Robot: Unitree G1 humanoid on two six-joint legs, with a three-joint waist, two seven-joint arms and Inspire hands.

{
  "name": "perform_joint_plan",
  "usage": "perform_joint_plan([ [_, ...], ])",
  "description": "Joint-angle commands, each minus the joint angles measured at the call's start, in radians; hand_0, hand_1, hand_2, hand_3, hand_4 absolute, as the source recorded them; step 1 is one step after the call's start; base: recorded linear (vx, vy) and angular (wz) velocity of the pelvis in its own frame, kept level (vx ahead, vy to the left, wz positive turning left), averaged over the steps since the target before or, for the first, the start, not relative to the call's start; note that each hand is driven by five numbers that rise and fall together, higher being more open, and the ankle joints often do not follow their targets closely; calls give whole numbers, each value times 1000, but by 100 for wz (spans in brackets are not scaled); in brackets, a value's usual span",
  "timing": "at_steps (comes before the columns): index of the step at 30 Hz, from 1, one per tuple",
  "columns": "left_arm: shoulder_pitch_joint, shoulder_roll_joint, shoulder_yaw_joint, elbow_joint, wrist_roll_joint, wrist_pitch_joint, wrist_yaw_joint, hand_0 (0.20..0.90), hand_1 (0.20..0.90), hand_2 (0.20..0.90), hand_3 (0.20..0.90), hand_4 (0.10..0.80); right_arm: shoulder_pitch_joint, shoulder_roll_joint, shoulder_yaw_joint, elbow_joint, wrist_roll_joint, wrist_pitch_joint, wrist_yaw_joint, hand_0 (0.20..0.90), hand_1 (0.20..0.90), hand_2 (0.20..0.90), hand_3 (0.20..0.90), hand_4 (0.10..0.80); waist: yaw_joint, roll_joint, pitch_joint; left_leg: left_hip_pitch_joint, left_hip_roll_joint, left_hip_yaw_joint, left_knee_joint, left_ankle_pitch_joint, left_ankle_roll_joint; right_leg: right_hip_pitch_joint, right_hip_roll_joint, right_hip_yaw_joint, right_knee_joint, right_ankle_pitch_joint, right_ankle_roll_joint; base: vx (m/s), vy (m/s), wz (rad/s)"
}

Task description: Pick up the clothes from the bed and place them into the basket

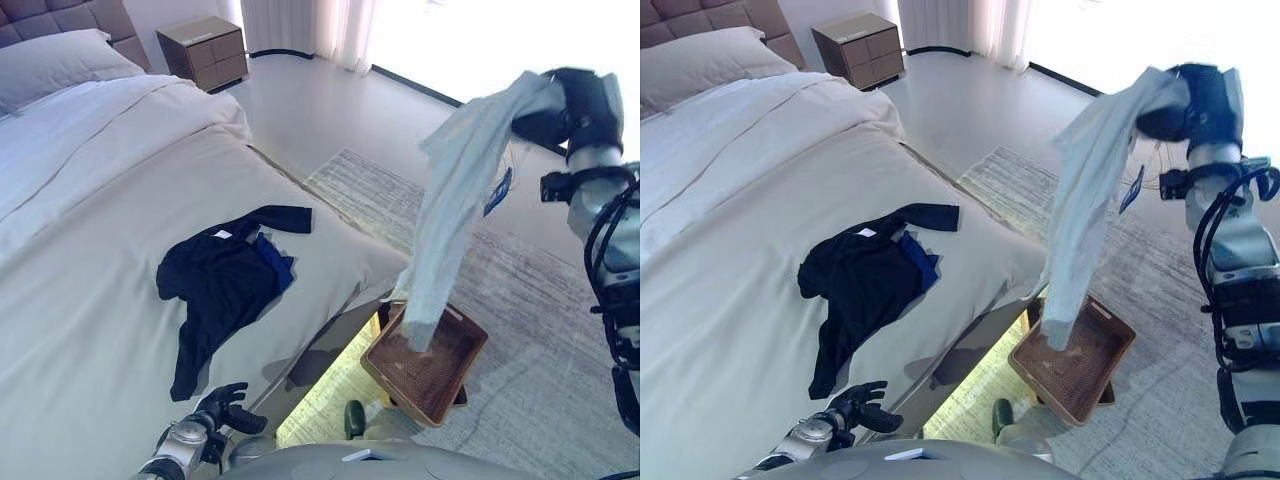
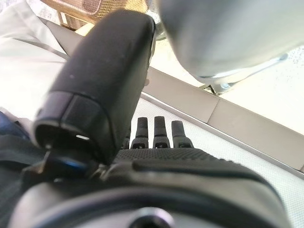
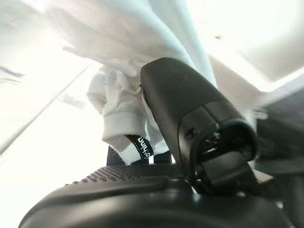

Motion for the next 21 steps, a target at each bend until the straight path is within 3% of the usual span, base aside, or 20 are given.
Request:
perform_joint_plan([
  [1,-49,21,-40,70,3,-37,9,900,900,900,900,800,-77,27,-104,17,-47,-65,-10,300,300,300,200,100,3,-17,-27,-13,-20,-5,30,-82,16,48,-15,-32,42,-84,8,-24,-49,-3],
  [7,-31,6,-32,61,-5,-58,17,900,900,900,900,800,69,114,-96,68,-181,-64,-14,300,300,300,200,100,-13,5,-11,-18,-12,1,27,-75,10,43,-11,-34,36,-84,3,-2,-46,-1],
  [12,-37,5,-50,42,-17,-76,22,900,900,900,900,800,92,109,-36,197,-406,-58,-100,300,300,300,200,100,-5,26,13,-48,-4,-8,38,-63,2,24,-10,-45,40,-82,-1,-51,-50,2],
  [18,-44,11,-63,17,-34,-82,21,900,900,900,900,800,86,108,-19,298,-382,-84,-175,300,300,300,200,100,5,44,28,-60,-3,-25,32,-51,-6,23,-12,-58,33,-79,-3,-17,-15,2],
  [21,-49,8,-70,11,-43,-84,20,900,900,900,900,800,75,114,-37,338,-351,-128,-321,300,300,300,200,100,13,57,36,-74,-7,-41,41,-50,-11,15,-16,-68,36,-81,-5,-28,-11,18],
])
